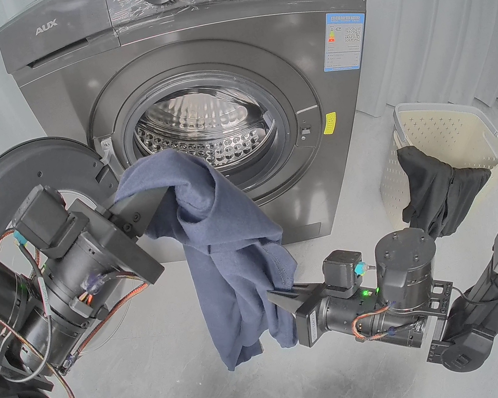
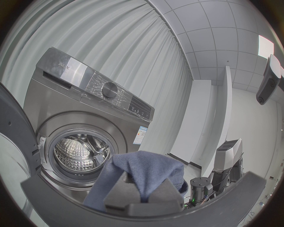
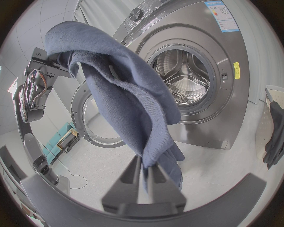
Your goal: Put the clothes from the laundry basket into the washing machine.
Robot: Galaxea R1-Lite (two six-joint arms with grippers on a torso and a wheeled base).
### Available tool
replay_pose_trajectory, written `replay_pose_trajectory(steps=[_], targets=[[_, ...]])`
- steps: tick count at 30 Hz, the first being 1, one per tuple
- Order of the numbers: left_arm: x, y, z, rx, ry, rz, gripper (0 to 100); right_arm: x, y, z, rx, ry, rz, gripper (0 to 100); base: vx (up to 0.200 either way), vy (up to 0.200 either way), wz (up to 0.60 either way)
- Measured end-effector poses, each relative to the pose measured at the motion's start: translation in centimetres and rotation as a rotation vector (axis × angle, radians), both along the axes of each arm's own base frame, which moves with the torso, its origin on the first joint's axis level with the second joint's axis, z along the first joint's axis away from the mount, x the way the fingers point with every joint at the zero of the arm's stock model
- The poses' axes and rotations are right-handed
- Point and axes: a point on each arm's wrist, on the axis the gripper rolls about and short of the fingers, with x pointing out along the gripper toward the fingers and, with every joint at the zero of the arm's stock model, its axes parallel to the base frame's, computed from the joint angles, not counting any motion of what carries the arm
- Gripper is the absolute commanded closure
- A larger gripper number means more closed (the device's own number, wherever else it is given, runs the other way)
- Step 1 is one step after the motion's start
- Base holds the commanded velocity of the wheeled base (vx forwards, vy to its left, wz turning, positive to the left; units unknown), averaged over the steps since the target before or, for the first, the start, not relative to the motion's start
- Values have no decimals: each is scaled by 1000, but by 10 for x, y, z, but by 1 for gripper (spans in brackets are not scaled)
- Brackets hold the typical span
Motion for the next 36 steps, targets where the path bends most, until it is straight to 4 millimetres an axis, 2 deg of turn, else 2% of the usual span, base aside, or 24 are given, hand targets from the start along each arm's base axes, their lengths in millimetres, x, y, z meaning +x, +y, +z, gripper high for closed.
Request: replay_pose_trajectory(steps=[13,27,28,36], targets=[[0,0,2,-5,-7,1,100,10,-14,2,-2,-1,-50,0,0,0,0],[-2,1,4,-10,-15,0,100,27,-11,-4,-8,-18,-72,0,0,0,0],[-2,1,4,-10,-15,-1,100,29,-10,-4,-4,-21,-73,100,0,0,0],[-1,1,4,-9,-14,0,100,35,3,-5,14,-39,-59,100,0,0,0]])
